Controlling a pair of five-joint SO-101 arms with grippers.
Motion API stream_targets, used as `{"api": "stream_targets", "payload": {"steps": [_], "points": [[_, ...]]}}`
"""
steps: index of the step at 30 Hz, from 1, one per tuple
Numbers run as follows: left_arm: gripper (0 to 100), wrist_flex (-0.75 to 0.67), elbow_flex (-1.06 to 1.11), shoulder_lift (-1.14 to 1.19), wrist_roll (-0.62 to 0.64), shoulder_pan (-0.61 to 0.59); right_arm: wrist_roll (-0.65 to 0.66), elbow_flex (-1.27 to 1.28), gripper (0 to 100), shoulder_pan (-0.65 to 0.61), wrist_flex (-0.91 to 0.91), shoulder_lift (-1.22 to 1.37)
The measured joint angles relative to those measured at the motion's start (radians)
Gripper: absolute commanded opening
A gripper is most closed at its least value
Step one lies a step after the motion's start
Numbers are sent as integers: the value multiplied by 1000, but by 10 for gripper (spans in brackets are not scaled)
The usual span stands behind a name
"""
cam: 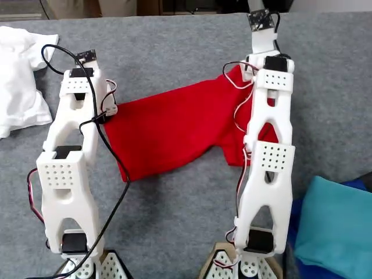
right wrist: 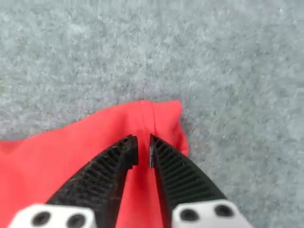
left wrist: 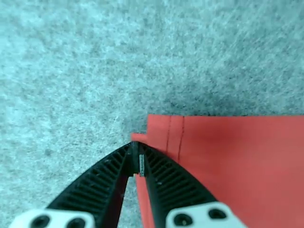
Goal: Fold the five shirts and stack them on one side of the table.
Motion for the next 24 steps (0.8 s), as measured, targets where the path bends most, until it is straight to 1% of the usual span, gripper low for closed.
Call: {"api": "stream_targets", "payload": {"steps": [4, 7, 22, 24], "points": [[20, 0, 0, 0, 0, 0, 0, -2, 58, 0, 49, 6], [20, 0, 0, 0, 0, 0, 0, -28, 2, 0, 69, 17], [20, 0, 0, 0, 2, -8, 0, -81, 6, 0, 75, 20], [20, 0, 0, 0, 2, -8, 0, -81, 26, 0, 103, 20]]}}
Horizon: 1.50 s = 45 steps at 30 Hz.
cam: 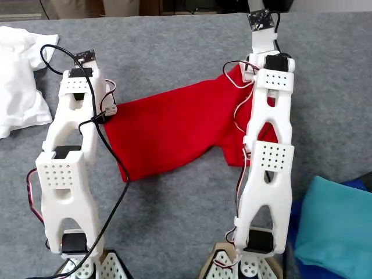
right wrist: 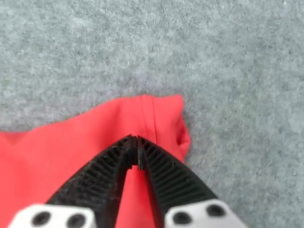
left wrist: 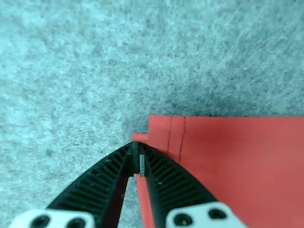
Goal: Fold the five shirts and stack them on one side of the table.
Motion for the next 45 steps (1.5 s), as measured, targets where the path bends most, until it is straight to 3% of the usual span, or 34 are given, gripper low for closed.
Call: {"api": "stream_targets", "payload": {"steps": [5, 13, 45], "points": [[23, 0, 0, 0, 0, 0, 0, -8, 113, 0, 78, 0], [23, 0, 0, 0, 0, 0, 0, -132, 117, -9, 183, 0], [22, 0, 0, 0, 0, 0, 0, -135, 116, 17, 104, 68]]}}
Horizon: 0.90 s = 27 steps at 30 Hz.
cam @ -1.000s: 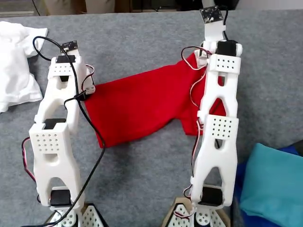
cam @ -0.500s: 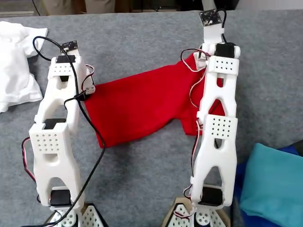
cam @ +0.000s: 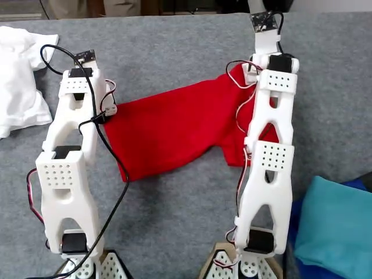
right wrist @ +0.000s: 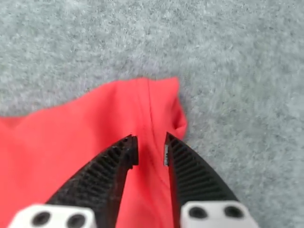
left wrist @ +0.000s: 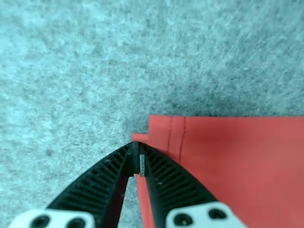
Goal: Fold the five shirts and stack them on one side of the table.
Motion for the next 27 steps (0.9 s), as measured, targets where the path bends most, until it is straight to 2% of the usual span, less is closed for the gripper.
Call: {"api": "stream_targets", "payload": {"steps": [6, 10, 27], "points": [[22, 0, 0, 0, 0, 0, 0, -2, 111, 0, 0, 31], [22, 0, 0, 0, 0, 0, 0, -2, 7, 0, -17, 34], [22, 0, 0, 0, 0, 0, 0, -51, 5, 0, -34, 34]]}}
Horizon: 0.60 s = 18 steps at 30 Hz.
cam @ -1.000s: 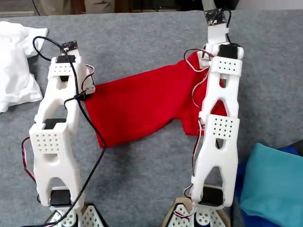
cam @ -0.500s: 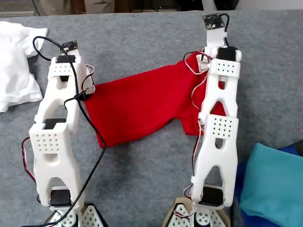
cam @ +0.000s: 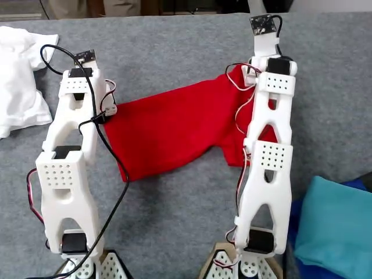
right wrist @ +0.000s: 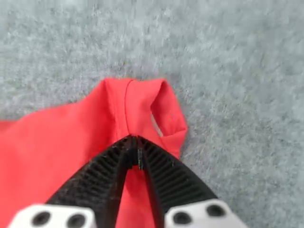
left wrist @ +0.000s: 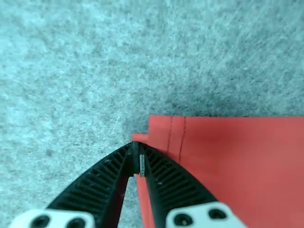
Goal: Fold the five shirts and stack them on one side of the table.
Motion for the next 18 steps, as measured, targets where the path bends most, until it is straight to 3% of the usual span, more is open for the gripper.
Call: {"api": "stream_targets", "payload": {"steps": [13, 18], "points": [[22, 0, 0, 0, 0, 0, 0, -77, 13, 0, -26, 0], [23, 0, 0, 0, 0, 0, 0, -77, 157, 0, -26, 0]]}}
